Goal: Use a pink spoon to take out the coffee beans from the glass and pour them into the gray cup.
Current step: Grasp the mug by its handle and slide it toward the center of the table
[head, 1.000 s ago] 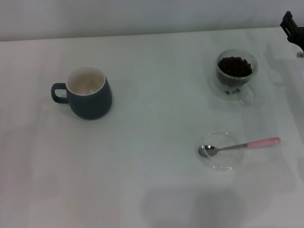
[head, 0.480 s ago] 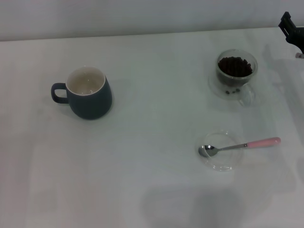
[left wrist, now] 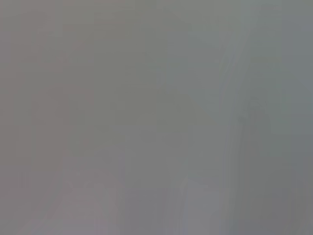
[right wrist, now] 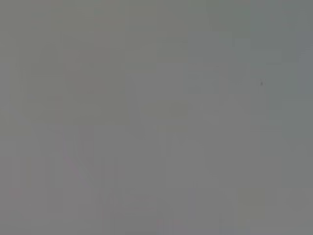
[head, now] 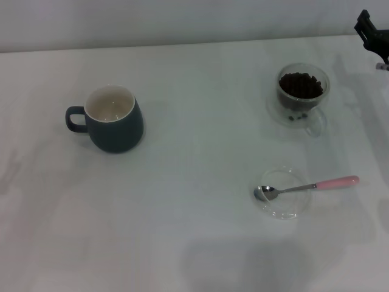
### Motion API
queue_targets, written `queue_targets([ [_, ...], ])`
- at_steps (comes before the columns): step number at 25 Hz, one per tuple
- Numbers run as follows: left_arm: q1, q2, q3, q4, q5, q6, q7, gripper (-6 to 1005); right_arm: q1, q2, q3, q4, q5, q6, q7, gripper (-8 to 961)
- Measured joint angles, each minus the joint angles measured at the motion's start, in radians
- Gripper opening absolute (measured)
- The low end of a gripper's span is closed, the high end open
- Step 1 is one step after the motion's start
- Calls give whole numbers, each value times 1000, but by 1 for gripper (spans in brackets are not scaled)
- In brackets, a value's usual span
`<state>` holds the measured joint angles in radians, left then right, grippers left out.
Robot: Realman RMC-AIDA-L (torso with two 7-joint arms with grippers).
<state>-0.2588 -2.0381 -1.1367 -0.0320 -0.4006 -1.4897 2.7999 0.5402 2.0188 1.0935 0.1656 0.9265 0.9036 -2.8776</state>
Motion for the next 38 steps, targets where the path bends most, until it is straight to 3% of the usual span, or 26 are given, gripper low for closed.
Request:
queue_targets([
  [4,-61,13,0,31,72,29,8,859,2,0,-10,1,0,0,0,841],
  [6,-131,20,0,42,146,118,24,859,2,0,-13,1,0,0,1,841],
  [13,-216,13,0,42,255,290,26,860,-5,1,-14,10,0,1,2,841],
  [20,-238,4,0,40,323,362,27,861,-6,3,-14,12,0,1,1,841],
  [38,-277,-20,-7,32,317,477,27,861,-6,4,-27,39,0,1,1,841],
])
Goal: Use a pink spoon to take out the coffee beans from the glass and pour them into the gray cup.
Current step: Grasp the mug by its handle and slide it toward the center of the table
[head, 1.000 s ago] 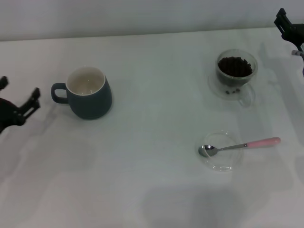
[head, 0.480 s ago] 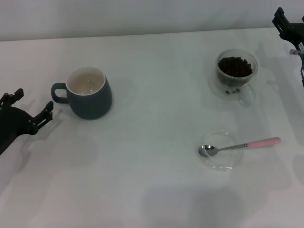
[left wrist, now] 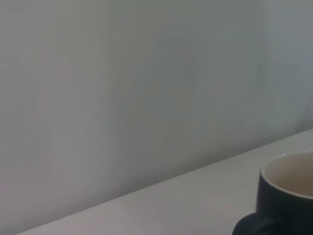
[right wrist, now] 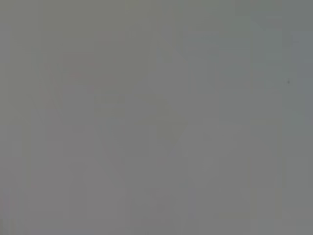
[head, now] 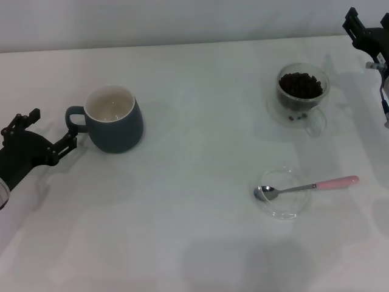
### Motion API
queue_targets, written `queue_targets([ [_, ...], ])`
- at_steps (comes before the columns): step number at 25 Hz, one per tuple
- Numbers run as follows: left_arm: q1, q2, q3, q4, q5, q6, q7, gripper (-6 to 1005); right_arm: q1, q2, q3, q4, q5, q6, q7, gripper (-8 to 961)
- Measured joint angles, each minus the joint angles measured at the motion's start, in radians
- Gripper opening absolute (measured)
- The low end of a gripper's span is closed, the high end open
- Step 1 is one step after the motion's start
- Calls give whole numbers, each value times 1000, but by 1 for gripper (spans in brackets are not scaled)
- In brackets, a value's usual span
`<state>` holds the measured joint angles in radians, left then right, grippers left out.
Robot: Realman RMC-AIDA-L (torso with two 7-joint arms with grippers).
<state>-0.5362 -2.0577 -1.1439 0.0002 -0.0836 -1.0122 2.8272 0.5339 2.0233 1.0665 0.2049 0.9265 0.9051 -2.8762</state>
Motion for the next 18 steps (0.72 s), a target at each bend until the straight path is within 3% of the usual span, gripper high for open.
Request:
queue_targets([
  [18,-36,4,-5,-3,-28,52,0,859,-3,3,-13,2,0,0,0,840],
])
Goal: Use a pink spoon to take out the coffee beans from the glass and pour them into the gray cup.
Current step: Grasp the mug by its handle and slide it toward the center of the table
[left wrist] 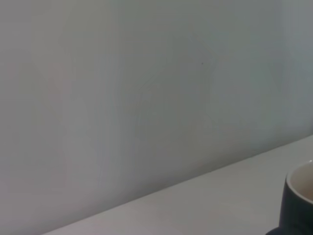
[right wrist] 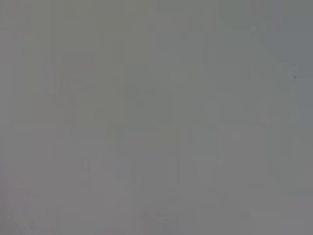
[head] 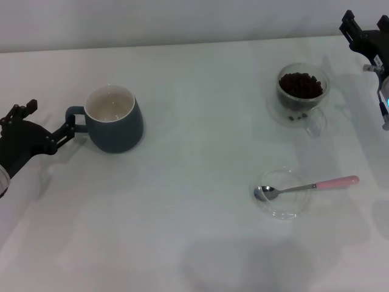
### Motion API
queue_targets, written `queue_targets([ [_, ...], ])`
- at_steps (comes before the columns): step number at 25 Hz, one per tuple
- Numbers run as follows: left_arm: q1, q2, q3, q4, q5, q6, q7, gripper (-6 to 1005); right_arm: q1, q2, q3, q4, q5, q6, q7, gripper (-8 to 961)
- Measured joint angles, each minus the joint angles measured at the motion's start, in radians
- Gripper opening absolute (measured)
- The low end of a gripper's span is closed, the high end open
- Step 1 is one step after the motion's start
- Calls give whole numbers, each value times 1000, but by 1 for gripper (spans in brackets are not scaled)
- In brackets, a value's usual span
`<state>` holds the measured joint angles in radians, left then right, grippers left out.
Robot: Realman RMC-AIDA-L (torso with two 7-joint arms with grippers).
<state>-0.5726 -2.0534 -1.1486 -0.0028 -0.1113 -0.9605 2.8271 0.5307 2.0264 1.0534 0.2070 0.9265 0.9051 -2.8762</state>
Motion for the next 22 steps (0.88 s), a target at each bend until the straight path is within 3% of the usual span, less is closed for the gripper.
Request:
queue_targets([
  [22,-30,-10,0,-7,-15,42,0,772,11,0,1,11,4,0,0,840],
])
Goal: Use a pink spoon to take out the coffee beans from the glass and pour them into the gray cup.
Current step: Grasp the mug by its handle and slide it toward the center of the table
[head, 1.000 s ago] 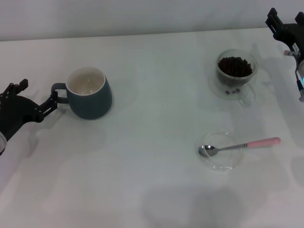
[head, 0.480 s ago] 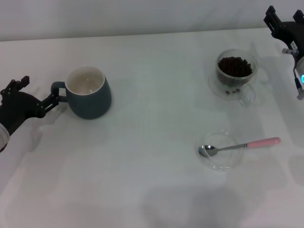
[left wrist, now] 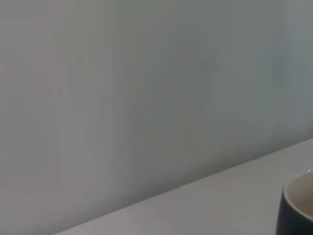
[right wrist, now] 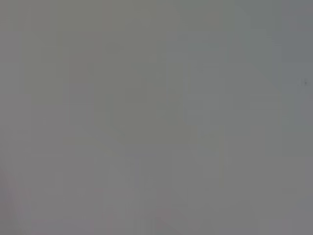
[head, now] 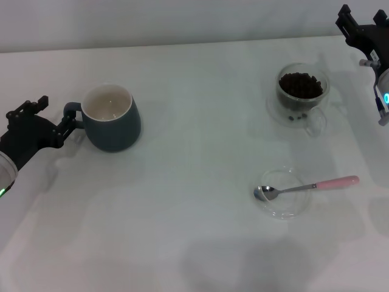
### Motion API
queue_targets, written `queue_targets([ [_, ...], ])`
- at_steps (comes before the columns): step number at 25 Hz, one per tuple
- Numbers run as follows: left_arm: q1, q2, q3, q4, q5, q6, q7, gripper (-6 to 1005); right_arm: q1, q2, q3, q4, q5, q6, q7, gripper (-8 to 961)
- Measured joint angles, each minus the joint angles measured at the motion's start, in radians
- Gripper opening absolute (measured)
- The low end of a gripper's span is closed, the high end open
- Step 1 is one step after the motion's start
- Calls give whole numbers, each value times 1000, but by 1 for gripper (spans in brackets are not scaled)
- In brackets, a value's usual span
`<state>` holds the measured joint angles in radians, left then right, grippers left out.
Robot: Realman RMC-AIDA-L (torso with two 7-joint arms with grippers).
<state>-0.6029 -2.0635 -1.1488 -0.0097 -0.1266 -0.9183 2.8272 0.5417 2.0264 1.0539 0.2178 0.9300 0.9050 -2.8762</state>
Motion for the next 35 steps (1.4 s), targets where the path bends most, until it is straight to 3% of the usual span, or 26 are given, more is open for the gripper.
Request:
queue_targets([
  [3,0,-1,0,-4,0,0,0,757,-1,0,0,0,1,0,0,840],
  [6,0,-1,0,-7,0,0,0,547,0,0,0,0,-1,0,0,840],
  [17,0,-5,5,-7,1,0,0,144,-3,0,0,1,-2,0,0,840],
  [27,19,-14,10,-53,31,-3,0,140,-5,-1,0,2,-2,0,0,840],
  [35,74,-24,12,-141,129,-4,0,139,-2,-2,0,2,-2,0,0,839],
])
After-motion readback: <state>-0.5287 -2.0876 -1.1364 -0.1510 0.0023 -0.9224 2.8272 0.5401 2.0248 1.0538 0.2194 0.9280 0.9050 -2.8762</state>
